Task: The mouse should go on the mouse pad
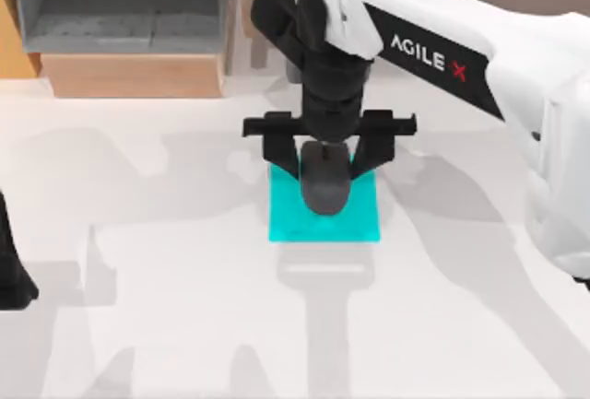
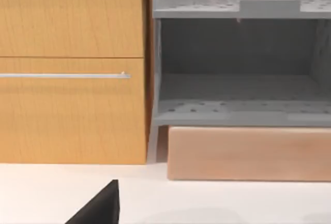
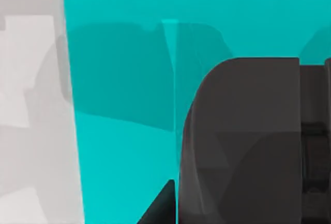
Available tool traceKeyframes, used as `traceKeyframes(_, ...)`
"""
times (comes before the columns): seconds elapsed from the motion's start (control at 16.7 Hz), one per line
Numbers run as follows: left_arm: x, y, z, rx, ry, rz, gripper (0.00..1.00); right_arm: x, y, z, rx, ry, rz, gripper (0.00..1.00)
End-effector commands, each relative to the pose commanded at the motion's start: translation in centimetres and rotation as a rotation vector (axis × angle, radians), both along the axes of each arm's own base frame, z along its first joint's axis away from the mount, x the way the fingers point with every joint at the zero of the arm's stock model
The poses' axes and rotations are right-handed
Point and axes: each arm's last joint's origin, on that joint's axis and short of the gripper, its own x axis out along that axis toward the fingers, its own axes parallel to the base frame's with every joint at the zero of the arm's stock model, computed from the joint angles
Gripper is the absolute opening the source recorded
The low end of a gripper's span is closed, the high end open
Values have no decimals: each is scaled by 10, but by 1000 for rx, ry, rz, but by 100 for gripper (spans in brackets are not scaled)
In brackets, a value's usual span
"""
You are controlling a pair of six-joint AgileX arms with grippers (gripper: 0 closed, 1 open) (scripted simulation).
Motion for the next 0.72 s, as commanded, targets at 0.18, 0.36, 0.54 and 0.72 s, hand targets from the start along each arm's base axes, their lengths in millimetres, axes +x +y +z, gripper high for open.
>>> traceKeyframes(0.18, 0, 0, 0, 0, 0, 0, 100, 0, 0, 0, 0, 0, 0, 45)
traceKeyframes(0.36, 0, 0, 0, 0, 0, 0, 100, 0, 0, 0, 0, 0, 0, 68)
traceKeyframes(0.54, 0, 0, 0, 0, 0, 0, 100, 0, 0, 0, 0, 0, 0, 90)
traceKeyframes(0.72, 0, 0, 0, 0, 0, 0, 100, 0, 0, 0, 0, 0, 0, 100)
